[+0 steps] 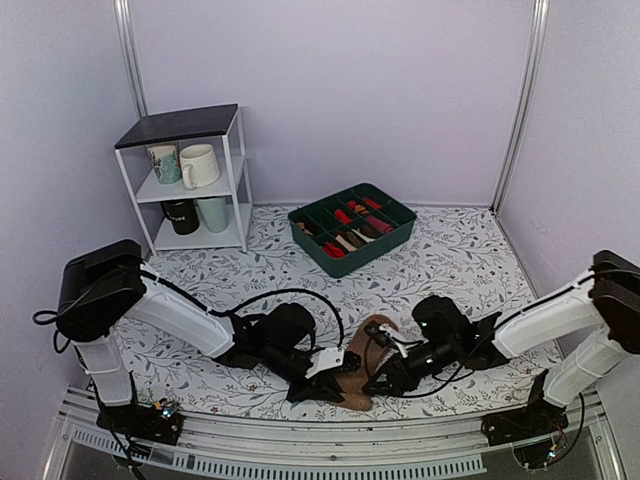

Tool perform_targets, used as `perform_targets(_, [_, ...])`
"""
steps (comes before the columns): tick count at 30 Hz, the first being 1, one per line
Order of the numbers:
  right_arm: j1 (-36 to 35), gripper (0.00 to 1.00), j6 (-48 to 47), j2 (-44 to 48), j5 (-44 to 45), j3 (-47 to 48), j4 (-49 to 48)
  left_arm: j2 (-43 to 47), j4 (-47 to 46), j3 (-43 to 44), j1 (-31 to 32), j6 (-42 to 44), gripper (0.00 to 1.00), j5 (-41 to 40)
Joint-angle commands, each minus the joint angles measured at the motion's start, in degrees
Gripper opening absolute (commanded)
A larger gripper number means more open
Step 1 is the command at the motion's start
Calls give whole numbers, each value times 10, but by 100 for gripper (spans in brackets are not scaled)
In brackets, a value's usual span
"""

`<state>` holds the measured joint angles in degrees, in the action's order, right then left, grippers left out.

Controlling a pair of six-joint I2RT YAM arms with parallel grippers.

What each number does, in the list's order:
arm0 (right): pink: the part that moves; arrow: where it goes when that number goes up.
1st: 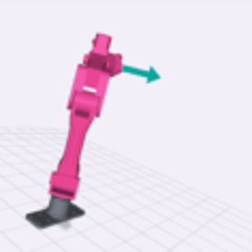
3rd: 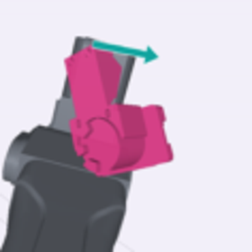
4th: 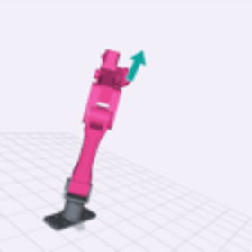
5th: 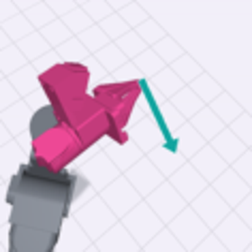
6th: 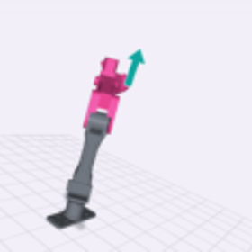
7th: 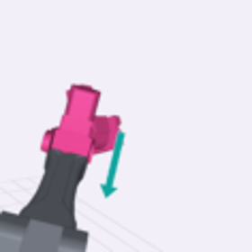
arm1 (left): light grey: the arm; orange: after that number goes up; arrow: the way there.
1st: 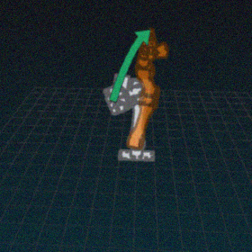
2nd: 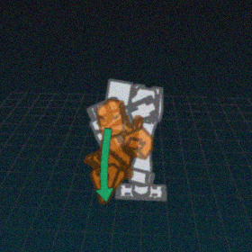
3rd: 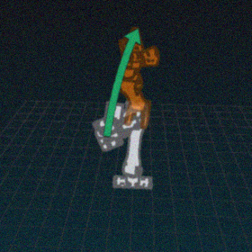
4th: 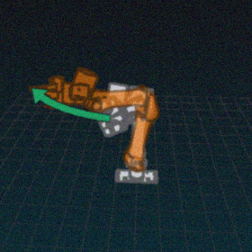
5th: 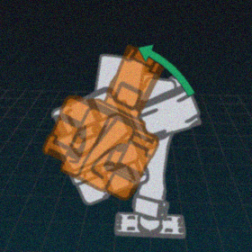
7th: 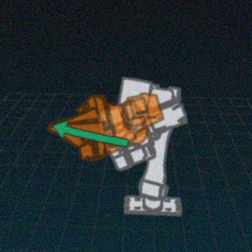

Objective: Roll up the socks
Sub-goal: Roll the sock at the center of the board.

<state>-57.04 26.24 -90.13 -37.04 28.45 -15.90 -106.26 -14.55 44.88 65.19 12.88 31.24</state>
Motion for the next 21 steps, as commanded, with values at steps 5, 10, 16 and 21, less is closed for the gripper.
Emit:
perform_targets(5, [-76, 44, -155, 209, 266, -108, -80, -35, 214, 22, -22, -111, 0, 92])
perform_targets(10, [-186, 46, -254, 172, 361, -103, -106, -52, 230, 28, -43, -153, 0, 143])
perform_targets(16, [-250, 46, -304, 100, 400, -71, -94, -93, 224, 36, -55, -170, 0, 166])
perform_targets(21, [-264, 49, -323, 51, 435, -44, -96, -100, 224, 39, -55, -170, 0, 170])
